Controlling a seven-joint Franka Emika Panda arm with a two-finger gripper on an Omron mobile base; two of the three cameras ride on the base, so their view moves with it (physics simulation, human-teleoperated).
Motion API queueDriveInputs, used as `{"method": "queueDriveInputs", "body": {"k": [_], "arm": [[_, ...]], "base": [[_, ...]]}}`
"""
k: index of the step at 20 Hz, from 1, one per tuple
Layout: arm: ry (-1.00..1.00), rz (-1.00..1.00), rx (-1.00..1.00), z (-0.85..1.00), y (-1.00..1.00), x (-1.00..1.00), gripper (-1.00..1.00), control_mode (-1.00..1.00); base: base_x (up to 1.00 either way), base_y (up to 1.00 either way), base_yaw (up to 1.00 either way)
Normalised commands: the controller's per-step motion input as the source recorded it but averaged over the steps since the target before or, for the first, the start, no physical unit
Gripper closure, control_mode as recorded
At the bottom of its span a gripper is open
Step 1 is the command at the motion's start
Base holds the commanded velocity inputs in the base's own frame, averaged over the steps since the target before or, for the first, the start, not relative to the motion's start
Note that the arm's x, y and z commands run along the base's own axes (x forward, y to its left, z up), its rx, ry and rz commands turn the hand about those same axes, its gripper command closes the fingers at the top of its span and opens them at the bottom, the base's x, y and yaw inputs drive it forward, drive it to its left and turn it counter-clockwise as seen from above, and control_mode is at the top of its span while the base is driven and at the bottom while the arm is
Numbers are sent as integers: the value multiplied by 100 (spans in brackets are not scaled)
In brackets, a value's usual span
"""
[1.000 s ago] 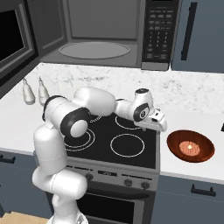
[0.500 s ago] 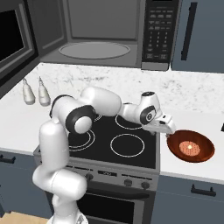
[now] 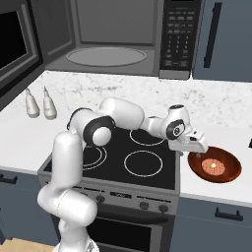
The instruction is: Open the microwave, place the bowl with waffle inside the microwave, then close the microwave door and turn it on.
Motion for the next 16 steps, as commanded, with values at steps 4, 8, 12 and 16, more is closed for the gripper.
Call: {"method": "queueDriveInputs", "body": {"k": [4,8,12,16], "arm": [[11,0,-2,-30,-15,2,-100,-100],[9,0,0,-25,-18,0,-100,-100],[7,0,0,-19,-11,0,100,-100],[5,0,0,-17,-6,0,100,-100]], "base": [[0,0,0],[0,0,0],[0,0,0],[0,0,0]]}}
